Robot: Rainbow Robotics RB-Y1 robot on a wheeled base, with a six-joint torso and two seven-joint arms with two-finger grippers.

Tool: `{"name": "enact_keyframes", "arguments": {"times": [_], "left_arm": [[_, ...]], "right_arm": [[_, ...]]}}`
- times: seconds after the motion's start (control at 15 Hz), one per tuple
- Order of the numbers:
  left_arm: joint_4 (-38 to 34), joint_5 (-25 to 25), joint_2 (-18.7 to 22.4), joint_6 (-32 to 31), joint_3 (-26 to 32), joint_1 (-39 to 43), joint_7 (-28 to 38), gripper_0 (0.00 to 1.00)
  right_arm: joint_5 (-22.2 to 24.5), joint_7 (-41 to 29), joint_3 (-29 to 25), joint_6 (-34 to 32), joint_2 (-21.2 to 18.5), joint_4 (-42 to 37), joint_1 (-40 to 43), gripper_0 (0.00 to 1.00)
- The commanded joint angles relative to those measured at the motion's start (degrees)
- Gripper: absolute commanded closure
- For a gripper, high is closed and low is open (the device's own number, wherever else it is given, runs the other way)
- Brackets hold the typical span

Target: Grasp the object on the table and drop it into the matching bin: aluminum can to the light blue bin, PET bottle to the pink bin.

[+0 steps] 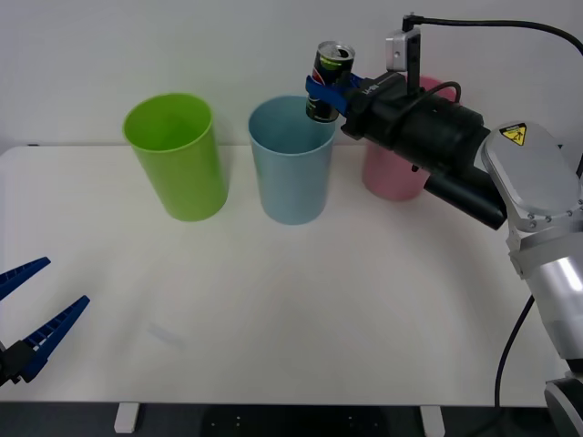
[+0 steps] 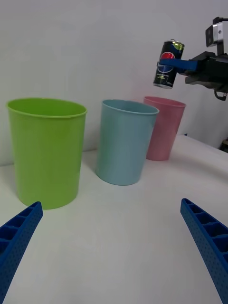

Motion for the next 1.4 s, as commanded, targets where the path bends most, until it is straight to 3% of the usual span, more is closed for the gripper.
{"name": "enact_keyframes", "arguments": {"times": [0.07,0.53,1.0,1.07,1.13,1.2,1.4], "left_arm": [[0.0,0.0,0.0,0.0,0.0,0.0,0.0,0.0],[0.0,0.0,0.0,0.0,0.0,0.0,0.0,0.0],[0.0,0.0,0.0,0.0,0.0,0.0,0.0,0.0],[0.0,0.0,0.0,0.0,0.0,0.0,0.0,0.0],[0.0,0.0,0.0,0.0,0.0,0.0,0.0,0.0],[0.0,0.0,0.0,0.0,0.0,0.0,0.0,0.0],[0.0,0.0,0.0,0.0,0.0,0.0,0.0,0.0]], "right_arm": [[2.39,0.58,0.0,-0.07,2.61,4.77,-3.71,1.0],[3.71,3.57,0.0,2.56,6.91,16.99,-11.35,1.0],[3.71,4.45,-0.09,3.09,7.53,17.6,-11.79,0.97],[3.71,4.63,-0.17,3.09,7.53,17.6,-11.88,0.67],[3.71,4.8,-0.35,3.09,7.53,17.6,-11.79,0.06],[3.71,4.98,-0.44,3.09,7.53,17.6,-11.79,0.0],[3.71,5.42,-0.7,3.0,7.53,17.6,-11.79,0.0]]}}
